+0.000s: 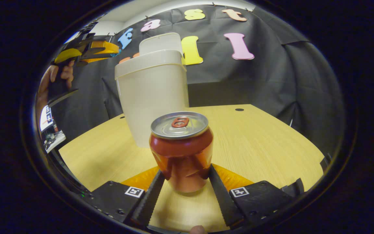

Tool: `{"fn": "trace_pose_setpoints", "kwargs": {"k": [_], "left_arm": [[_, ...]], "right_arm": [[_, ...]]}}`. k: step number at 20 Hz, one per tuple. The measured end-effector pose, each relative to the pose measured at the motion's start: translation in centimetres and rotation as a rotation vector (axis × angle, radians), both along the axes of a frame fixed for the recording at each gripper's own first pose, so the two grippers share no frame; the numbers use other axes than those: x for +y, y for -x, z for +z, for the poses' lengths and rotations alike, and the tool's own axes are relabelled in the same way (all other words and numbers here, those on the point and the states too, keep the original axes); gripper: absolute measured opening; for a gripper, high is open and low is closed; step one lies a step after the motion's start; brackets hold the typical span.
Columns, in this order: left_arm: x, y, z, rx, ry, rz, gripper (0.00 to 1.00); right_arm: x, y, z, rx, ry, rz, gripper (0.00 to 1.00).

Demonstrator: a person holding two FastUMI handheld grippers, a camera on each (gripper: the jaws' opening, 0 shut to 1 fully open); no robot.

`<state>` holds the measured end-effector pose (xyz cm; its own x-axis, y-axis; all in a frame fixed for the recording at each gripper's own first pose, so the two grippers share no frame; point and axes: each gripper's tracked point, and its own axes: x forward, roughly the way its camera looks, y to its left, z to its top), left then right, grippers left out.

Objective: Press the lid of the desktop garbage bin to open it, pick up the crumpled paper on the desktop and throw it into the bin, then pick up the pop can on the desktop and drop it into the bin, and finally close the garbage bin lid.

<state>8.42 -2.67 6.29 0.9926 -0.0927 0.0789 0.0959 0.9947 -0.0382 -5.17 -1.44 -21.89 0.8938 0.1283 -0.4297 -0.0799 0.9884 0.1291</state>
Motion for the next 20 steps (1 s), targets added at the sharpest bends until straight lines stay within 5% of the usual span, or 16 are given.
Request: {"fn": "trace_pose_setpoints", "kwargs": {"k": [8, 10, 15, 20], "left_arm": [[-3.2, -3.5, -1.7, 0.089, 0.011, -0.069, 0.3], [-3.2, -3.8, -2.2, 0.109, 0.013, -0.065, 0.43], [-3.2, -3.6, -1.5, 0.079, 0.026, -0.074, 0.98], [-0.9, -2.2, -1.6, 0.071, 0.034, -0.051, 0.99]], "right_arm": [[-2.1, -1.1, 0.8, -0.018, -0.031, -0.041, 0.81], [-2.1, -1.1, 0.7, -0.016, -0.033, -0.038, 0.81], [-2.0, -1.3, 0.6, -0.019, -0.03, -0.039, 0.81], [-1.5, -1.5, 1.9, -0.038, 0.003, -0.035, 0.81]]}}
